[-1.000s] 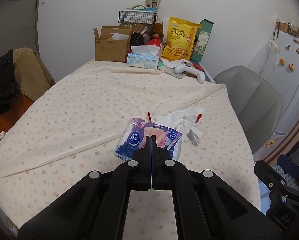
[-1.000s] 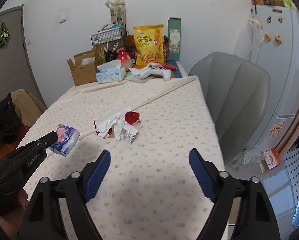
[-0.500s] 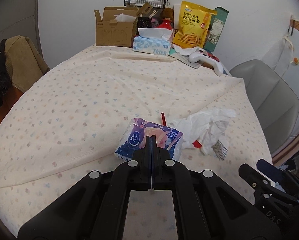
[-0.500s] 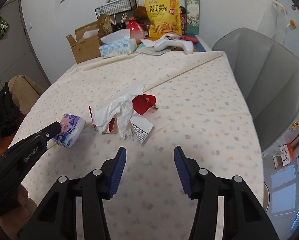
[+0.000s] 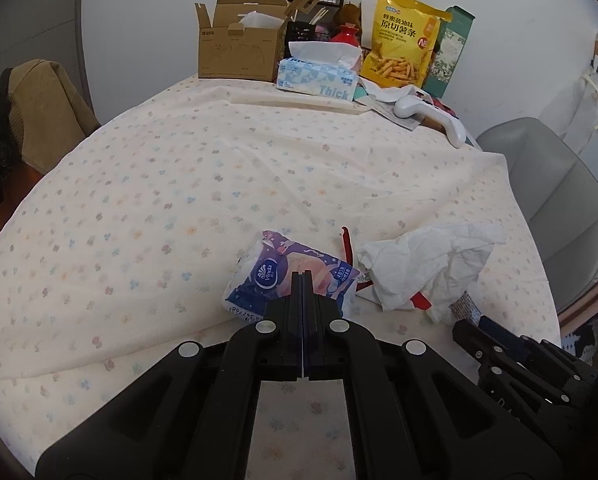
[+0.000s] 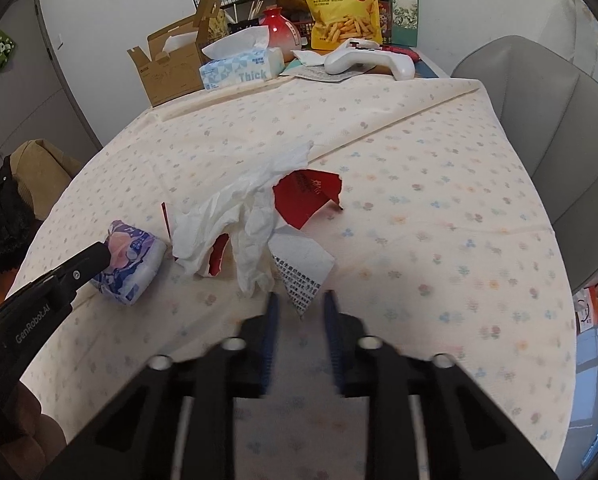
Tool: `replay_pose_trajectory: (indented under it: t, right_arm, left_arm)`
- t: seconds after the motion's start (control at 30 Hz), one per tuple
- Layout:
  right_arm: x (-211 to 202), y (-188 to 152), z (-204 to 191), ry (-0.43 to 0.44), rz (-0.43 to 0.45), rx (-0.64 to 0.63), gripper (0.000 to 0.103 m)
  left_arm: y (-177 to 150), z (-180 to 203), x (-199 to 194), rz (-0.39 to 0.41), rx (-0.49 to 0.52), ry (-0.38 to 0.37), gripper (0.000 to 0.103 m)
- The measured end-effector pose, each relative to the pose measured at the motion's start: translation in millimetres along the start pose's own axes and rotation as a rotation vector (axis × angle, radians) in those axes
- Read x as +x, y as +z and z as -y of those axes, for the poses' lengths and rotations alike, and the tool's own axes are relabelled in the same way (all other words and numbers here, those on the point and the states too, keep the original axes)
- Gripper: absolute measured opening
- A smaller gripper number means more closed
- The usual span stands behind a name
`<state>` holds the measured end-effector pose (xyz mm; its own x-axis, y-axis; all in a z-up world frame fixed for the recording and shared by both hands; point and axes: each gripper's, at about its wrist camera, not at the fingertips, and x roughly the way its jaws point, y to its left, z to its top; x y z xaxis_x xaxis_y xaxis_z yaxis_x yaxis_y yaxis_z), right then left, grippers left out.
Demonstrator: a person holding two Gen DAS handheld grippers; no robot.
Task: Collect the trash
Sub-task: 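Grasp the red-and-white paper carton with the right tool, then carry the tissue packet and red-and-white carton toward the white bin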
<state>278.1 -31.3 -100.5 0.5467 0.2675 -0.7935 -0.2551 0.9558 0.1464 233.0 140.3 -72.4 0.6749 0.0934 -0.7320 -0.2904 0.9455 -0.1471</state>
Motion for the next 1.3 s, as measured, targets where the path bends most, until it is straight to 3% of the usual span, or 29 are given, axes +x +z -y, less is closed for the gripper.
replay_pose_trajectory:
  t: [0.27,0.83,1.3]
  right_arm:
    - [-25.8,-9.0,-5.4,-0.018,0.05,-0.025,0.008]
    - [-103.1,-48.1,6.6,-0.064,0.124,-0.018,0.006]
    - [-171.4,-72.8,70.2,-0.153,0.21,0.064,0.006]
  left_arm:
    - [-2.6,7.5,-7.4,0.019,0.017,0.013,0.001]
    - [-25.1,21.9,-72.3,0.087,0.037,-0.029,0.001]
    - [-48.3,104.0,-107.8,0.124,0.155,-0.11,0.001]
